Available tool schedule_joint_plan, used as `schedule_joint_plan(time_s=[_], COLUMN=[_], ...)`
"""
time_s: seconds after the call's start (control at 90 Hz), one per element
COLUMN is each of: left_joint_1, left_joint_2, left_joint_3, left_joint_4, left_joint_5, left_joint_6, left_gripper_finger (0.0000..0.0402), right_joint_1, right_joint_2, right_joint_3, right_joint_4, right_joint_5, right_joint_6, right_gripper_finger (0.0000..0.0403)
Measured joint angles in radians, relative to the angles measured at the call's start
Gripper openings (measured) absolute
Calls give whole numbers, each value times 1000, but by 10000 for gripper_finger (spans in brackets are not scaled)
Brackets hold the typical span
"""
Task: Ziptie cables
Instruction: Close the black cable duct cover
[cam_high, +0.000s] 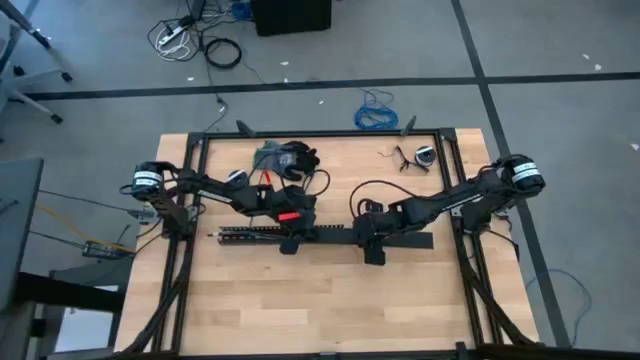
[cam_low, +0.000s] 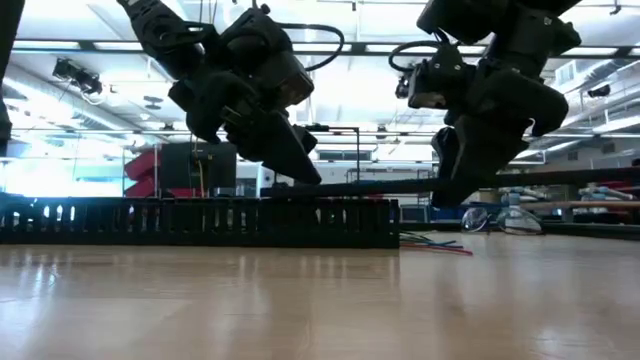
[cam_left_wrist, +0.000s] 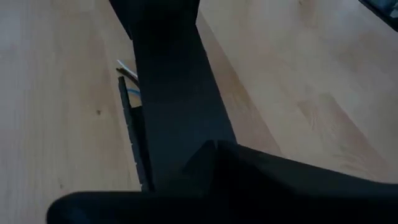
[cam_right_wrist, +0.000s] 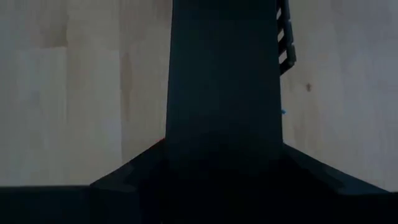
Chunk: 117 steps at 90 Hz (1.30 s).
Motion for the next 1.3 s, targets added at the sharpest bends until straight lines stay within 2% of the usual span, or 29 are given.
schedule_joint_plan(time_s=[0.233, 0.633, 1.3], left_joint_1=[1, 1, 1], left_joint_2=[-38, -38, -36], left_joint_3=[2, 2, 0], left_joint_4=[0, -23, -27], left_joint_5=[-3, -3, -16], left_joint_6=[3, 2, 2], left_gripper_finger=[12, 12, 12], right_joint_1=[-25, -62, -109], right_joint_2=[0, -1, -1], right_joint_3=[1, 1, 1], right_joint_4=[8, 3, 22], right_joint_5=[-6, -126, -129], right_joint_6=[0, -16, -55], right_gripper_finger=[229, 229, 229])
